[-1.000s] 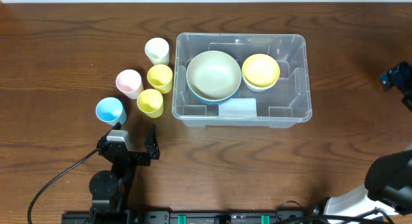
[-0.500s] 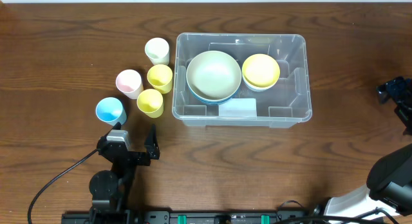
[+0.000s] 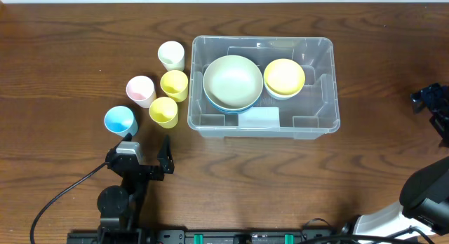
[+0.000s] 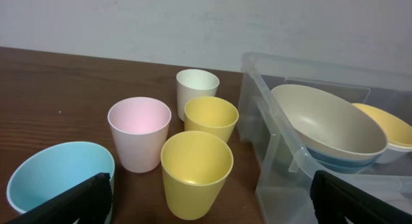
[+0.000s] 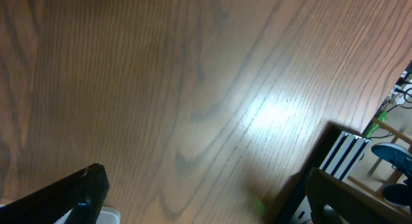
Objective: Pack container
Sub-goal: 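Move the left gripper to the light blue cup at left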
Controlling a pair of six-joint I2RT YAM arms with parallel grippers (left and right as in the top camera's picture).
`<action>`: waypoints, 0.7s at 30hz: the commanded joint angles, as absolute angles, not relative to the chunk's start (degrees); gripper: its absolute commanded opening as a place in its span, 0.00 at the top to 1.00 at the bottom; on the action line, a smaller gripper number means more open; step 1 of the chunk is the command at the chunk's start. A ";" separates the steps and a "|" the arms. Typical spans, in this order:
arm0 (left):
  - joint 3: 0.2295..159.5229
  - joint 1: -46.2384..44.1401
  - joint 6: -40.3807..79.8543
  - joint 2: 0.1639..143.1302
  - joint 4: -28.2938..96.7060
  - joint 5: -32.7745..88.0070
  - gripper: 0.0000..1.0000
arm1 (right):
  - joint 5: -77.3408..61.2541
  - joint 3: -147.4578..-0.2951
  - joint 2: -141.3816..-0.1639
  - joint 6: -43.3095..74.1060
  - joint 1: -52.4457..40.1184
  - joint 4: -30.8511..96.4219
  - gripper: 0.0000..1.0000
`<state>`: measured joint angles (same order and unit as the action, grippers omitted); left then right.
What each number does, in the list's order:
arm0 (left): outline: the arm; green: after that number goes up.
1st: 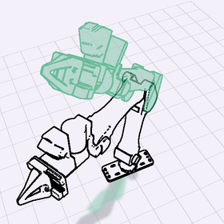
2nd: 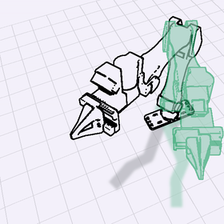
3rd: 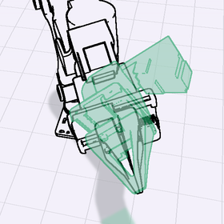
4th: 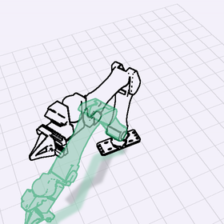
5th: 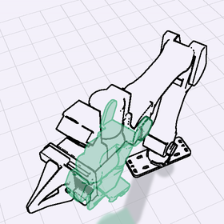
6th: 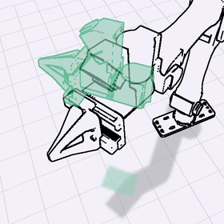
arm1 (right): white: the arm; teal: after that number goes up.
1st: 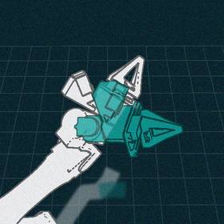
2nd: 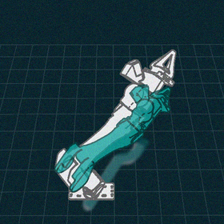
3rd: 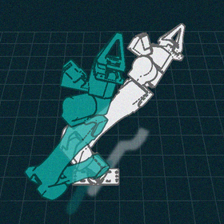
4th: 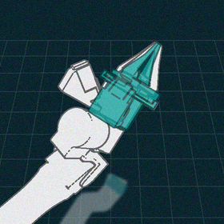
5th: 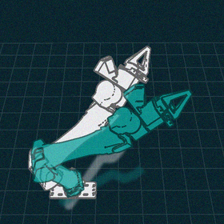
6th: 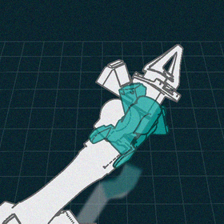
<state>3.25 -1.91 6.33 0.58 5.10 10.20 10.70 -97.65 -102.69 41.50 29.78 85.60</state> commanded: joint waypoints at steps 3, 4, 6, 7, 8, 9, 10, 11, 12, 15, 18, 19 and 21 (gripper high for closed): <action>4.01 -1.58 8.54 0.25 3.57 20.05 0.02 | 10.90 -97.19 -102.76 42.39 30.00 85.47 0.01; 5.43 -1.58 8.56 0.45 4.01 20.47 0.02 | 10.90 -97.19 -102.76 42.39 30.00 85.47 0.01; 9.43 -1.56 8.47 1.83 5.65 19.51 0.02 | 10.90 -97.19 -102.76 42.39 30.00 85.47 0.01; 12.34 -1.56 8.47 3.38 6.96 17.63 0.02 | 10.90 -97.19 -102.76 42.39 30.00 85.47 0.01; 15.07 -1.56 8.47 5.10 8.38 16.19 0.02 | 10.90 -97.19 -102.76 42.39 30.00 85.47 0.01; 18.98 -1.56 8.47 7.86 10.92 14.15 0.02 | 10.90 -97.19 -102.76 42.39 30.00 85.47 0.01; 22.61 -1.56 8.47 10.59 13.74 12.12 0.02 | 10.90 -97.19 -102.76 42.39 30.00 85.47 0.01; 26.59 -1.56 8.47 13.65 17.08 10.20 0.02 | 10.90 -97.19 -102.76 42.39 30.00 85.47 0.01; 31.68 -1.56 8.43 17.78 21.52 8.45 0.02 | 10.90 -97.19 -102.76 42.39 30.00 85.47 0.01; 46.68 -1.56 5.96 30.39 35.77 8.16 0.02 | 10.90 -97.19 -102.76 42.39 30.00 85.47 0.01; 59.31 -1.58 4.58 41.78 47.40 13.30 0.02 | 10.90 -97.19 -102.76 42.39 30.00 85.47 0.01; 62.67 -1.58 4.56 45.15 50.33 15.75 0.02 | 10.90 -97.19 -102.76 42.39 30.00 85.47 0.01; 66.96 -1.56 4.16 50.22 53.58 14.31 0.02 | 10.92 -97.19 -102.76 42.39 30.00 85.47 0.01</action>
